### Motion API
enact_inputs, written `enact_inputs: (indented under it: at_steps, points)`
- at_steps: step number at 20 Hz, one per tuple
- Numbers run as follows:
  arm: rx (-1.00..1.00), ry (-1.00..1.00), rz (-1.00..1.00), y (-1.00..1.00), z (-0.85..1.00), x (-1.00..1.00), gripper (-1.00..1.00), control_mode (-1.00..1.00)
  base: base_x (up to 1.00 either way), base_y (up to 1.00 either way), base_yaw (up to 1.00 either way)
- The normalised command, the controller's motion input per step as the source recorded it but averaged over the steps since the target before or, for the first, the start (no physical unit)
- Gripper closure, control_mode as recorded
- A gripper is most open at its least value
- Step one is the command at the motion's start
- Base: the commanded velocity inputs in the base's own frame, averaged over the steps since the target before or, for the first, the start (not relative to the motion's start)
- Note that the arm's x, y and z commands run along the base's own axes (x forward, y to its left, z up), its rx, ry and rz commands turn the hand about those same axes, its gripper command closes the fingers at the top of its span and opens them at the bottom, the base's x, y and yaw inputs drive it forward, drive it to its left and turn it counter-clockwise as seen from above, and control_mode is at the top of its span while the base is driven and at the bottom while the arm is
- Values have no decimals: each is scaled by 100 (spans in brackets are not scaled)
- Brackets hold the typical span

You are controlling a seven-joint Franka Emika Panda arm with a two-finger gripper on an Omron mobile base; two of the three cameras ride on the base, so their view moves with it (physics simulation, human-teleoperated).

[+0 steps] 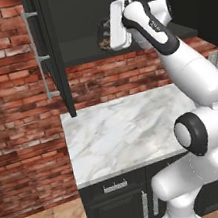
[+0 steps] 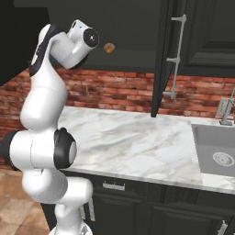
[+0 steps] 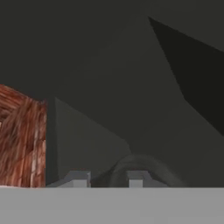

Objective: Pick the candle and jar from the dining table and place them in the open cabinet. Close the cabinet after placing the objects.

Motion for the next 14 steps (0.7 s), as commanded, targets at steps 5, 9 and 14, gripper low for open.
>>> enact_inputs:
  at_steps: [5, 9, 14]
  points:
    - [8, 0, 0, 0, -29, 59, 100, -100, 0, 0, 0]
    - [3, 0, 0, 1, -38, 47, 100, -100, 0, 0, 0]
    - [1, 2, 0, 9, -47, 47, 100, -100, 0, 0, 0]
